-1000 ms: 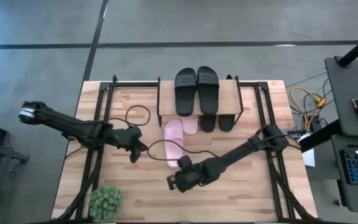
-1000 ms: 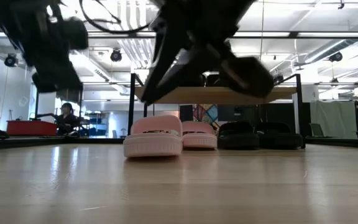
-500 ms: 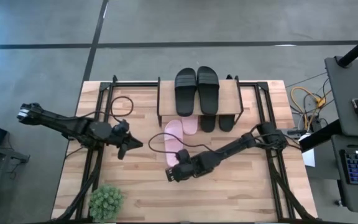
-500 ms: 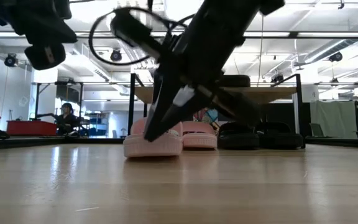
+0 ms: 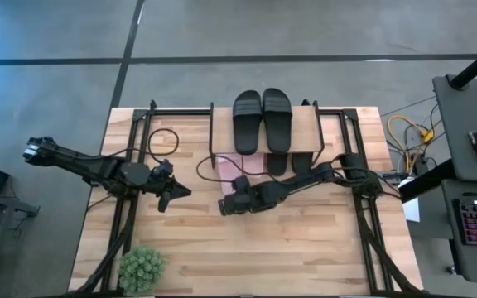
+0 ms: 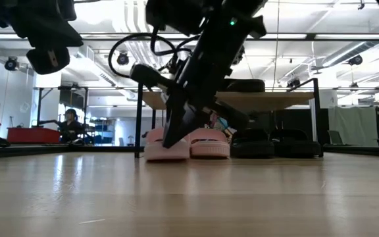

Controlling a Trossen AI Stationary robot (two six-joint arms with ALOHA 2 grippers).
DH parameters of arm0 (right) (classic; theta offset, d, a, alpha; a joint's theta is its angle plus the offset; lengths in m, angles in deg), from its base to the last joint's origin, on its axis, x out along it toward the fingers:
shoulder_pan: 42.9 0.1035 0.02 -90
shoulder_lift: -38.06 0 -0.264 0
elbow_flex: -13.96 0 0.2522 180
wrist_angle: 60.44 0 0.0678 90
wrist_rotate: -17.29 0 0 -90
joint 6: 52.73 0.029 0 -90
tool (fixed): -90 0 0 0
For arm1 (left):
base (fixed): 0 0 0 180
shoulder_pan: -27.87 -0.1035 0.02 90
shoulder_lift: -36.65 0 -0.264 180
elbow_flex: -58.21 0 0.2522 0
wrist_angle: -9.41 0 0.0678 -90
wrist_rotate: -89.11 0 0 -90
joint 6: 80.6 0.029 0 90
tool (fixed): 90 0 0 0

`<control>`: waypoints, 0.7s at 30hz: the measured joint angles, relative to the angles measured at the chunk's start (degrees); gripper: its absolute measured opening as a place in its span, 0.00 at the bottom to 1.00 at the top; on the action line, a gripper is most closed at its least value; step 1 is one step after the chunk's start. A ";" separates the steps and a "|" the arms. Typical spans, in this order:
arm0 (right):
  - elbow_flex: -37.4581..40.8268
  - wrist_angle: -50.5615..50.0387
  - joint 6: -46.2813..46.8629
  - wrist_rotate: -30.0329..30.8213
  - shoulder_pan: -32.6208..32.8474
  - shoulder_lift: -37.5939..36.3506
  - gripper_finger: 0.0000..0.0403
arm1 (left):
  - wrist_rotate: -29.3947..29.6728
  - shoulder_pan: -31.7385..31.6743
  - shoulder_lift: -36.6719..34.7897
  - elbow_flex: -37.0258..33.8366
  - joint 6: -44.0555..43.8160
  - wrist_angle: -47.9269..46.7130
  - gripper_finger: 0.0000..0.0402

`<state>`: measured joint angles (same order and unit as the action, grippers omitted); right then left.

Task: Pick and place slides into the shelf
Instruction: Put the pink slide under the shelf

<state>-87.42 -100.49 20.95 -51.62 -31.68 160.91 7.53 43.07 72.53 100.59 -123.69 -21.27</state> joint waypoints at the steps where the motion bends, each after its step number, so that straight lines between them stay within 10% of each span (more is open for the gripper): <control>1: 0.00 -0.11 -0.89 -0.02 -0.66 0.00 0.02 | 0.01 0.00 0.28 0.00 0.00 -0.01 0.04; 21: 0.00 7.75 -13.25 0.91 -11.09 0.00 0.02 | -0.01 0.00 3.52 0.00 0.00 0.34 0.04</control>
<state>-87.42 -92.74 7.70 -50.71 -42.77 160.91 7.51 43.07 76.05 100.59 -123.69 -20.92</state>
